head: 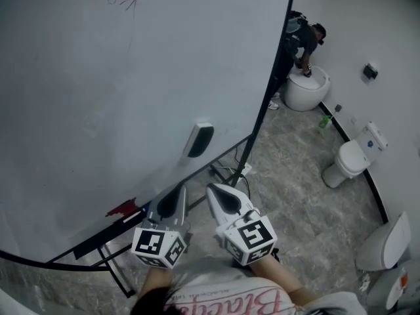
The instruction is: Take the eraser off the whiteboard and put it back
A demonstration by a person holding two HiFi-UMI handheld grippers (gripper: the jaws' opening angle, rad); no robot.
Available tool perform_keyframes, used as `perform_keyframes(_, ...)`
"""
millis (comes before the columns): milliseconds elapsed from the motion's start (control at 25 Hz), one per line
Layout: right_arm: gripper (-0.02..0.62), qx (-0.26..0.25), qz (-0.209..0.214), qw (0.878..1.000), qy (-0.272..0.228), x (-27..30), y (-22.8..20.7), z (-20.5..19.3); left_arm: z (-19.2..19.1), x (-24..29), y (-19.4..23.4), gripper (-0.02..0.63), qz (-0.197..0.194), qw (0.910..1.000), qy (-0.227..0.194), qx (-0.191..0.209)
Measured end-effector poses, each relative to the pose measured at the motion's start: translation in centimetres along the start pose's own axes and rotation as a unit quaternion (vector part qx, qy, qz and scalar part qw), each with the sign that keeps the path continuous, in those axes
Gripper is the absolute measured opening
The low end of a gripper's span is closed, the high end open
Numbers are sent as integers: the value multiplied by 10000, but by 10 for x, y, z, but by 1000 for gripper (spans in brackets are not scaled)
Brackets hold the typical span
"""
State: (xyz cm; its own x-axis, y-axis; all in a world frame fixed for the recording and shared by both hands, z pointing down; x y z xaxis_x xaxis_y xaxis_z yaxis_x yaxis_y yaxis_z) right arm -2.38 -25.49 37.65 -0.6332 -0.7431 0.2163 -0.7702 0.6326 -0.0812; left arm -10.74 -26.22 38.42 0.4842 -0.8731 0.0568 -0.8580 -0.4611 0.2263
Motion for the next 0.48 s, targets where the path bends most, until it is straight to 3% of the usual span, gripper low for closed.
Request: perform_keyframes(480, 0, -16, 97, 10000, 4, 2, -1, 1, -1, 3, -3, -2, -37, 10000, 7, 8)
Point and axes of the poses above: the fingertips, and each gripper's own axes: x forward along the fingers, y to its left, z out of its top, the point moved 2 cm from there along -x, backward along the fingers, and after that the axes turned 7 degrees about y, right-handed, at the moved point
